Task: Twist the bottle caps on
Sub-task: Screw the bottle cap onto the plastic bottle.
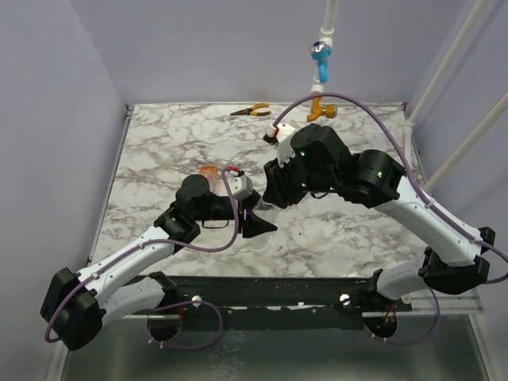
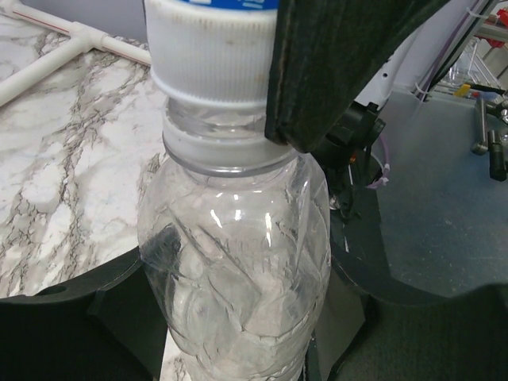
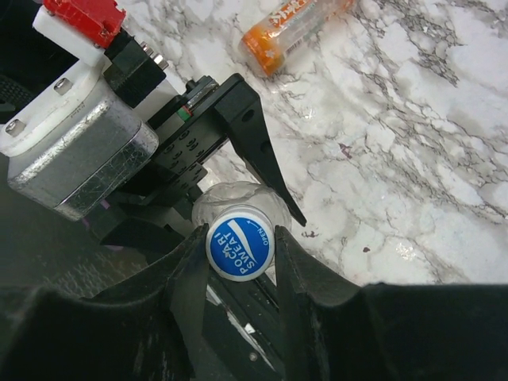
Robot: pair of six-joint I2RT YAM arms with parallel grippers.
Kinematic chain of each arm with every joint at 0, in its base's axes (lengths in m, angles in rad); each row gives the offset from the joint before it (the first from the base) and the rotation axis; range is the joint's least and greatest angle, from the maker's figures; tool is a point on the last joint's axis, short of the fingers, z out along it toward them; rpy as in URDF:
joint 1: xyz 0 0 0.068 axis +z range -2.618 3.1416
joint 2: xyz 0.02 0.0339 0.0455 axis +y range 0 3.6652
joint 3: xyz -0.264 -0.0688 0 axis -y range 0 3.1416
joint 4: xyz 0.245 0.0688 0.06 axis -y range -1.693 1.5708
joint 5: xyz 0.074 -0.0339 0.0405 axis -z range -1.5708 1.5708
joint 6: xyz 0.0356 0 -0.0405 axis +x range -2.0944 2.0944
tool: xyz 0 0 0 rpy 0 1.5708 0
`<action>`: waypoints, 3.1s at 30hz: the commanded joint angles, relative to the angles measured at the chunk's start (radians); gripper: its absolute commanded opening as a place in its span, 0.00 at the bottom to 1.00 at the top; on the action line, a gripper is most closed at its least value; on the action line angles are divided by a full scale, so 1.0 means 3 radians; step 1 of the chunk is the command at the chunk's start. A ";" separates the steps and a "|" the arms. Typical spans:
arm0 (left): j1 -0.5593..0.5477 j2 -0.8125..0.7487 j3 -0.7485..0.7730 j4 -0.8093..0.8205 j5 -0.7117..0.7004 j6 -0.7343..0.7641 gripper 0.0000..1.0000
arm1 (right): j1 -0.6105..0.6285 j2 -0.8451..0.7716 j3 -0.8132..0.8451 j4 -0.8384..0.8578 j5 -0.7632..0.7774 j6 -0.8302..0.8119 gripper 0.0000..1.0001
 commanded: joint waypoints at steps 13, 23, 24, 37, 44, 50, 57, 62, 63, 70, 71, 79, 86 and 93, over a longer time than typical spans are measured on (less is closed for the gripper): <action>-0.0025 -0.0044 -0.0002 0.0050 0.0017 0.0076 0.33 | -0.0044 -0.0069 0.0052 0.0089 0.0096 0.0037 0.59; -0.0025 -0.0031 -0.0003 0.0050 0.0004 0.0086 0.33 | -0.0042 -0.0042 0.0059 0.0108 -0.0021 0.0026 0.59; -0.0025 -0.0032 0.0000 0.0049 0.0004 0.0086 0.33 | -0.0045 -0.0051 0.0037 0.0124 -0.0027 0.0028 0.59; -0.0025 -0.0016 0.0006 0.0050 -0.0013 0.0096 0.33 | -0.0043 -0.0024 0.0031 0.0150 -0.0080 0.0063 0.49; -0.0024 -0.0023 0.0015 0.0050 -0.0046 0.0117 0.33 | -0.0043 -0.0026 0.0005 0.0117 -0.0079 0.0088 0.48; -0.0030 -0.0024 0.0039 0.0050 -0.0204 0.0160 0.33 | -0.0042 -0.0003 -0.0006 0.0065 -0.0027 0.0160 0.38; -0.0063 -0.0041 0.0068 0.0167 -0.0805 0.0277 0.33 | -0.0045 0.0085 -0.0012 0.0000 0.0190 0.0329 0.35; -0.0193 -0.0002 0.0111 0.0289 -0.1374 0.0493 0.32 | -0.0049 0.0242 0.0020 -0.0091 0.0372 0.0552 0.35; -0.0218 0.0012 0.0119 0.0326 -0.1520 0.0551 0.32 | -0.0048 0.0271 0.0028 -0.0114 0.0424 0.0613 0.35; -0.0430 0.0184 0.0164 0.0682 -0.2333 0.0780 0.32 | -0.0118 0.0517 0.0116 -0.0251 0.0691 0.0973 0.35; -0.0463 0.0228 0.0163 0.0745 -0.2445 0.0806 0.32 | -0.0140 0.0554 0.0132 -0.0246 0.0684 0.1017 0.35; -0.0564 0.0506 0.0226 0.1195 -0.3149 0.0849 0.32 | -0.0239 0.0856 0.0253 -0.0249 0.0728 0.1374 0.35; -0.0592 0.0757 0.0295 0.1552 -0.3574 0.0778 0.31 | -0.0294 0.1109 0.0448 -0.0188 0.0688 0.1552 0.34; -0.0606 0.0840 0.0277 0.1722 -0.3694 0.0804 0.31 | -0.0305 0.1240 0.0619 -0.0227 0.0660 0.1574 0.36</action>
